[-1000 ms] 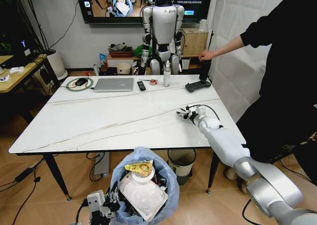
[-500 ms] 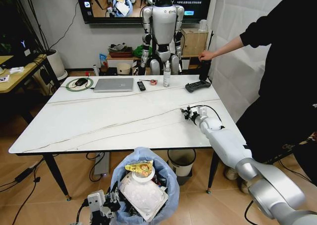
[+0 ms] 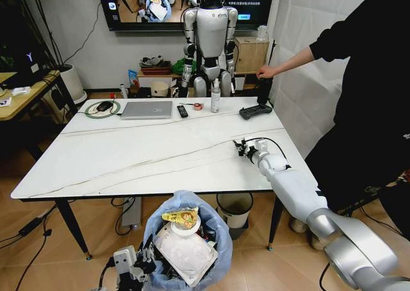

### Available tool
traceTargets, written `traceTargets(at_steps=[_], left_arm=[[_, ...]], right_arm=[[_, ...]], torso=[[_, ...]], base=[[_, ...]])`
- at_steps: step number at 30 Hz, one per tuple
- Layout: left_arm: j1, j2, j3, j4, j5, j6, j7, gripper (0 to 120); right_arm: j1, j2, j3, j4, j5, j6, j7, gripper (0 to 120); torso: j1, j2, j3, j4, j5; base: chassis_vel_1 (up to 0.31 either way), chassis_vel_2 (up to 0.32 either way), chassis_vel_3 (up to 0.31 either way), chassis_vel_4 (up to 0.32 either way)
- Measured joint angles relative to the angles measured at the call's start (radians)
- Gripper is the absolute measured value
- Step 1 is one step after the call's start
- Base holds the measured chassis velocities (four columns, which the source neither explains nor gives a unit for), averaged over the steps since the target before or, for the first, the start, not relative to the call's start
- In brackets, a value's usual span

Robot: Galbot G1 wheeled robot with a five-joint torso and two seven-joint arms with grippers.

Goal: Pick up the trash bin and place the trash from the table into it.

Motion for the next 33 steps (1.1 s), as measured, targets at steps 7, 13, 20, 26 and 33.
traceTargets(at_steps=[7,13,20,26,33], left_arm=[[-0.006,0.026,0.002,0.000,-0.018,0.007,-0.002,0],[-0.014,0.047,-0.007,-0.008,-0.050,0.016,-0.005,0],[-0.019,0.052,-0.013,-0.009,-0.065,0.020,-0.007,0],[-0.027,0.051,-0.014,0.000,-0.068,0.022,-0.008,0],[-0.030,0.049,-0.013,0.005,-0.069,0.022,-0.008,0]], right_arm=[[-0.051,-0.051,0.014,0.142,0.035,-0.032,0.013,10],[-0.054,-0.048,0.020,0.144,0.031,-0.027,0.026,11],[-0.045,-0.029,0.021,0.111,0.029,-0.019,0.051,30],[-0.031,-0.010,0.023,0.094,0.040,-0.020,0.072,57],[-0.010,0.010,0.024,0.061,0.035,-0.028,0.094,79]], torso=[[0.000,0.000,0.000,-0.0003,-0.0004],[0.000,0.000,0.000,0.0000,-0.0003],[0.000,0.000,0.000,0.0000,-0.0003],[0.000,0.000,0.000,0.0000,-0.0004],[0.000,0.000,0.000,0.0000,-0.0004]], base=[[0.000,0.000,0.000,0.000],[0.000,0.000,0.000,0.000],[0.000,0.000,0.000,0.000],[0.000,0.000,0.000,0.000],[0.000,0.000,0.000,0.000]])
